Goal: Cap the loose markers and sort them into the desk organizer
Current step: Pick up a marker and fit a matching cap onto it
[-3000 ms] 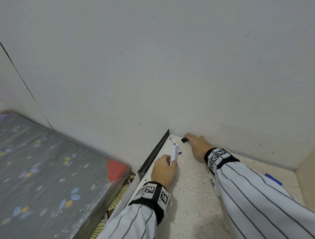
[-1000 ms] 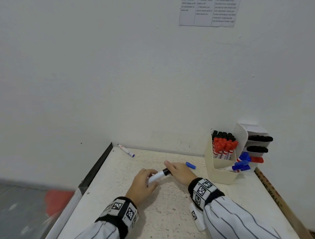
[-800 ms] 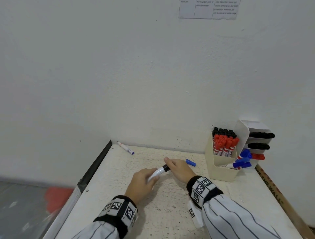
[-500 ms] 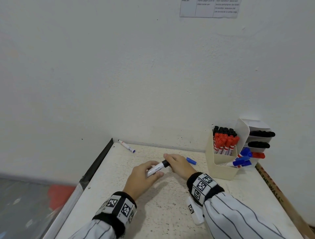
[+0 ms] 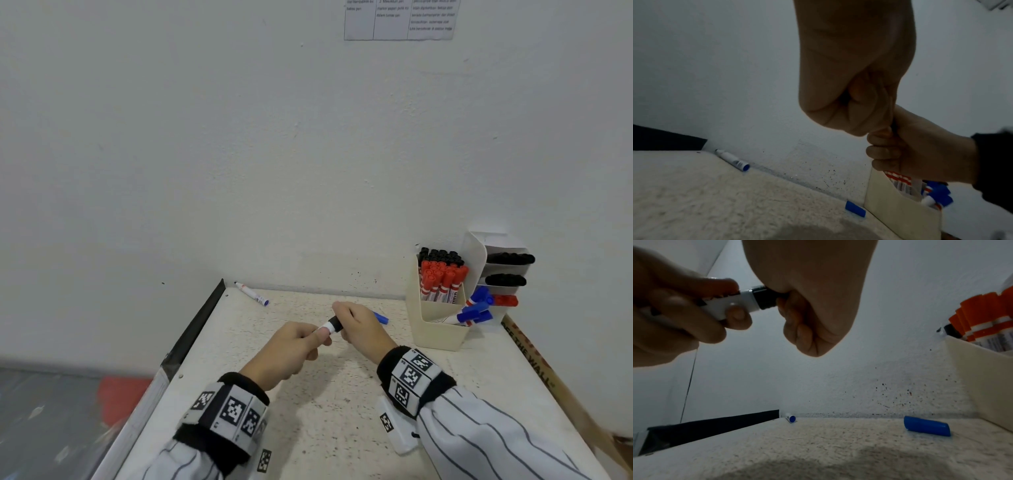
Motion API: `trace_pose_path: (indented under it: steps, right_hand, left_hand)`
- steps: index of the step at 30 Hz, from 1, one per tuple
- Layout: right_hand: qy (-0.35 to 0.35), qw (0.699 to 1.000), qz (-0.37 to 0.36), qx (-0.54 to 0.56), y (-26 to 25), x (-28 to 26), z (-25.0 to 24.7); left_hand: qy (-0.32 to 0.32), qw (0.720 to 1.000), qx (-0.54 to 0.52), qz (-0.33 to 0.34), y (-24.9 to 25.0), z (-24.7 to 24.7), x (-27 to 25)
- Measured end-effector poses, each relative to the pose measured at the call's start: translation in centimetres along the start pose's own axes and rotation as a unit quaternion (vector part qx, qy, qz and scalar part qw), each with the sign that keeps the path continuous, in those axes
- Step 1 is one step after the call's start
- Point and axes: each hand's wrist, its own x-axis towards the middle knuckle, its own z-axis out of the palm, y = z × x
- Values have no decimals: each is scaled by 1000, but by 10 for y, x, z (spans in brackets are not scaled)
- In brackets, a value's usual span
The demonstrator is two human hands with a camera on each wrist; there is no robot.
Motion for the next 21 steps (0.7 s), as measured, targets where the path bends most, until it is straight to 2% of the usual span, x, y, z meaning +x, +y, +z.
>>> trace_pose_path:
  steps: [2, 4, 6, 10, 12, 15, 18, 19, 21]
  right_hand:
    - [-4, 1000, -10, -8, -2, -3, -3]
    - [-1, 1000, -3, -18, -2, -3, -4]
    - [0, 1000, 2, -26, -3, -4, -5]
    - [3, 999, -36, 3, -5, -9, -7]
    - [8, 998, -62, 7, -7, -9, -8]
    - [10, 999, -51, -12, -10, -6, -10]
    - [1, 1000, -7, -13, -12, -4, -10]
    - [-2, 1000, 4, -10, -12, -4, -9]
    - [-8, 1000, 12, -5, -13, -6, -8]
  left_hand:
    - [-7, 1000, 8, -1, 5, 1, -5]
    - [34, 991, 123, 44, 8, 5, -7]
    - [51, 985, 154, 55, 12, 8, -9]
    - [-39, 998, -23, -40, 22, 5, -14]
    - [-56, 996, -55, -52, 25, 5, -16]
    - [20, 996, 85, 4, 23, 10, -13]
    - [85, 963, 253, 44, 18, 13, -10]
    - [92, 955, 277, 48, 17, 14, -9]
    - [75, 962, 259, 45, 15, 12, -6]
